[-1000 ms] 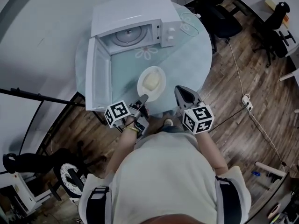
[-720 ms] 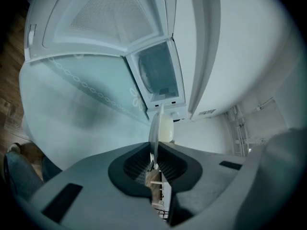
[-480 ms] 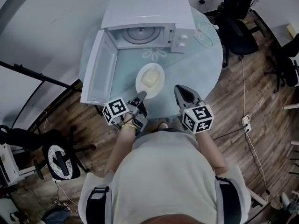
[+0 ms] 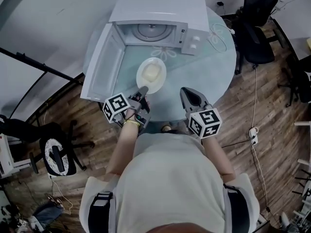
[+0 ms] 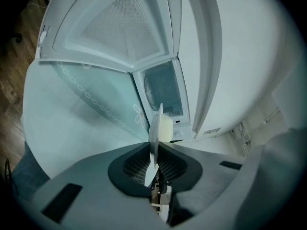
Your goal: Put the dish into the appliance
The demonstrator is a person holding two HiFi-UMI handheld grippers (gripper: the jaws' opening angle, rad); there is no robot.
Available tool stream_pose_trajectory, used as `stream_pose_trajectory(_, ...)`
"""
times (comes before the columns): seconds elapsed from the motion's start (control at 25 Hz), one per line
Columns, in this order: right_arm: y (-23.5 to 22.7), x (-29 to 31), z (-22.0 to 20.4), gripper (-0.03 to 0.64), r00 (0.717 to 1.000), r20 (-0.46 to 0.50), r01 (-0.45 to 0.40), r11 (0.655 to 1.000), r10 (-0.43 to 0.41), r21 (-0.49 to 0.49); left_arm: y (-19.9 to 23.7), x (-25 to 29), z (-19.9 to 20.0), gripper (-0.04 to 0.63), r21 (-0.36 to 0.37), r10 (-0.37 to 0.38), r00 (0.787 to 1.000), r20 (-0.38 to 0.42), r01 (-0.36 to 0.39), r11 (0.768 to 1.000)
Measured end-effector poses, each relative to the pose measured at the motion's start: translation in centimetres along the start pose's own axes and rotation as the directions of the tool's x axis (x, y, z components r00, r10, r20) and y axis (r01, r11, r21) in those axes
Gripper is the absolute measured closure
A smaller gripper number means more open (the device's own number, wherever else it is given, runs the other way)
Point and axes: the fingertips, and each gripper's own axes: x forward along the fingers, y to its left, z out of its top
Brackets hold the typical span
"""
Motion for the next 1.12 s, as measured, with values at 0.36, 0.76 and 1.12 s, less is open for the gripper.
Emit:
stream_pose_trajectory(0.36,0.3,1.3,0.0,0.611,1.0,-0.001,-0.021,1.0,0.021,0.008,-0.6,2.4,3.3,0.555,-0.048,-0.006,0.999,0.046,0.008,0.999)
stream_pose_trajectory(0.76,-0.9,3.9,0.6,0.611,1.0,-0.021,-0.02,1.0,0.02,0.013,-0.8,6.8,7.5,0.555,-0.038,-0.013,0.998,0.056,0.016,0.999)
stream_pose_trajectory(1.12,-2.0,6.6,0.7,0.611,0.999,-0.049,-0.022,1.0,0.023,0.02,0.1,10.1,10.6,0.555,-0.1,-0.015,0.997,0.074,0.023,0.995)
